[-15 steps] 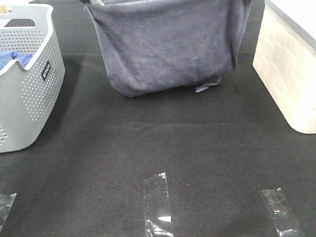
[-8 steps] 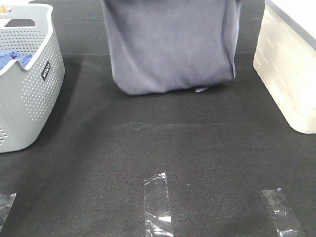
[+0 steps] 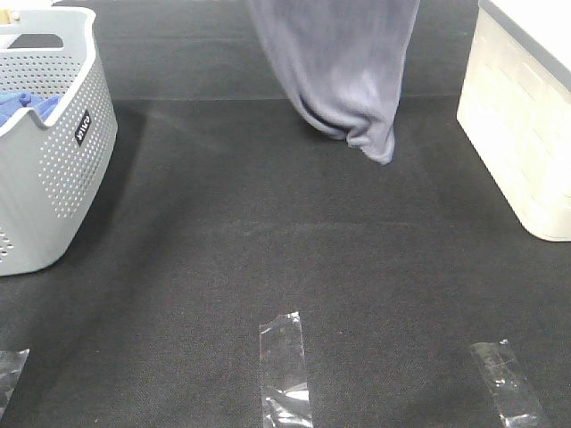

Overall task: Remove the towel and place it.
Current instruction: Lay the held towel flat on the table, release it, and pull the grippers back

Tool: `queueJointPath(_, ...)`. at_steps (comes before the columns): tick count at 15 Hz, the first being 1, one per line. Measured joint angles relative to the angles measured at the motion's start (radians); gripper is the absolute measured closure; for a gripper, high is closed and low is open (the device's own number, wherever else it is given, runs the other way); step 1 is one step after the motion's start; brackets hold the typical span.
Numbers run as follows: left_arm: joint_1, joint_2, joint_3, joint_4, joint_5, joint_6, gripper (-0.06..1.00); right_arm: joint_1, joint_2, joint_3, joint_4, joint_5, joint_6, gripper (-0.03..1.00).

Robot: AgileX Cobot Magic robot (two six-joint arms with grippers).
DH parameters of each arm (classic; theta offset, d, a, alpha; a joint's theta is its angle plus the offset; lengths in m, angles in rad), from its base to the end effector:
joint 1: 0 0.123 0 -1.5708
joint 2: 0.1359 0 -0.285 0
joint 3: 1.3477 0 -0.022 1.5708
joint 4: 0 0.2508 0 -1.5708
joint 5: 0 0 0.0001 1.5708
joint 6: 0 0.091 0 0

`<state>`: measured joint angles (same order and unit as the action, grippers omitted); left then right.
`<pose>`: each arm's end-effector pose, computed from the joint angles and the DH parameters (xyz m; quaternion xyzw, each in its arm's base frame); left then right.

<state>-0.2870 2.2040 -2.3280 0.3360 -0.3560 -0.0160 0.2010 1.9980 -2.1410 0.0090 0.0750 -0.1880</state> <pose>0.4919 -0.1561 0.4489 0.1894 0.4528 -0.0223 0.8710 0.4715 0.0961 0.4566 -0.1230 0.6384 0.0086 0.7597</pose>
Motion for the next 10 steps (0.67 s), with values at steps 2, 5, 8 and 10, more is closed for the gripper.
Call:
queueJointPath(2, 0.000, 0.000, -0.065, 0.004, 0.005, 0.000, 0.94, 0.007, -0.001, -0.097, 0.000, 0.005, 0.000, 0.97)
queueJointPath(5, 0.009, 0.008, -0.075, 0.011, 0.082, 0.000, 0.94, 0.012, -0.004, -0.136, 0.004, 0.119, -0.001, 0.97)
queueJointPath(8, 0.007, 0.024, -0.075, -0.001, 0.301, 0.000, 0.94, 0.020, 0.000, -0.136, 0.032, 0.307, -0.002, 0.97)
queueJointPath(10, -0.012, 0.026, -0.075, -0.057, 0.575, 0.000, 0.94, 0.023, 0.006, -0.136, 0.053, 0.517, -0.002, 0.97)
